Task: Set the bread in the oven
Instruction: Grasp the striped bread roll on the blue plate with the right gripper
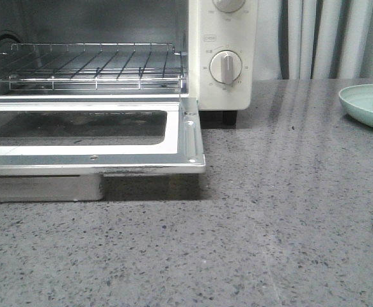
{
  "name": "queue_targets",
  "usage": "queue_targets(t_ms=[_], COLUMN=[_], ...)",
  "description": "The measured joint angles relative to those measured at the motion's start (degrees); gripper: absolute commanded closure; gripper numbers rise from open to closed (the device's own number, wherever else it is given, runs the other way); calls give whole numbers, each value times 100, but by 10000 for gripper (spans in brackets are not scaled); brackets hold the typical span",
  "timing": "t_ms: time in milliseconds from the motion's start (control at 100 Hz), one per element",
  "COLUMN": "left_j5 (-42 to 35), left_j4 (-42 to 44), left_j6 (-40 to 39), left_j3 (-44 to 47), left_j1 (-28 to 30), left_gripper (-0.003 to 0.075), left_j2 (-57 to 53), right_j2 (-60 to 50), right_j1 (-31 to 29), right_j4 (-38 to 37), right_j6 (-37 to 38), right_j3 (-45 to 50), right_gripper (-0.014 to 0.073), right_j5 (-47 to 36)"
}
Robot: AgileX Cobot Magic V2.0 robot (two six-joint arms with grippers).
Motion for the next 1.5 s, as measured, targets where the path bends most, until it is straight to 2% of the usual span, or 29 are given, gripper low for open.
queue_targets(t_ms=[80, 230, 300, 480, 750, 1070, 1130, 1180, 1250, 1270, 1300, 1500], left_j5=[0, -2, -25, -65, -65, -47, -43, -34, -34, -34, -34, -34], left_j4=[-202, -421, -461, -472, -520, -653, -667, -667, -667, -667, -667, -667], left_j6=[0, 0, 0, 0, 0, 0, 0, 0, 0, 0, 0, 0], left_j3=[-14, -190, -278, -337, -360, -387, -391, -401, -400, -400, -400, -400], left_j1=[0, 0, 0, 0, 0, 0, 0, 0, 0, 0, 0, 0], left_gripper=[741, 741, 741, 741, 741, 741, 741, 741, 741, 741, 741, 741], left_j2=[-378, -1240, -1640, -2432, -2730, -2730, -2730, -2730, -2730, -2730, -2730, -2730], right_j2=[238, 802, 1166, 2410, 4673, 5917, 6095, 6183, 6256, 6280, 6295, 6191], right_j1=[-41, -303, -487, -954, -1518, -1938, -1951, -1964, -1976, -1976, -1976, -1987], right_j4=[24, -286, -434, -240, 710, 924, 975, 1015, 1042, 1054, 1055, 1055], right_j6=[0, 0, 0, -130, -549, -572, -572, -572, -572, -572, -572, -637], right_j3=[-368, -1331, -1851, -2719, -2993, -3015, -3028, -3064, -3094, -3102, -3117, -3117], right_gripper=[569, 312, 240, 233, 234, 234, 256, 324, 503, 590, 675, 665], right_j5=[788, 1891, 2289, 2647, 2364, 2022, 1987, 1963, 1964, 1964, 1964, 1877])
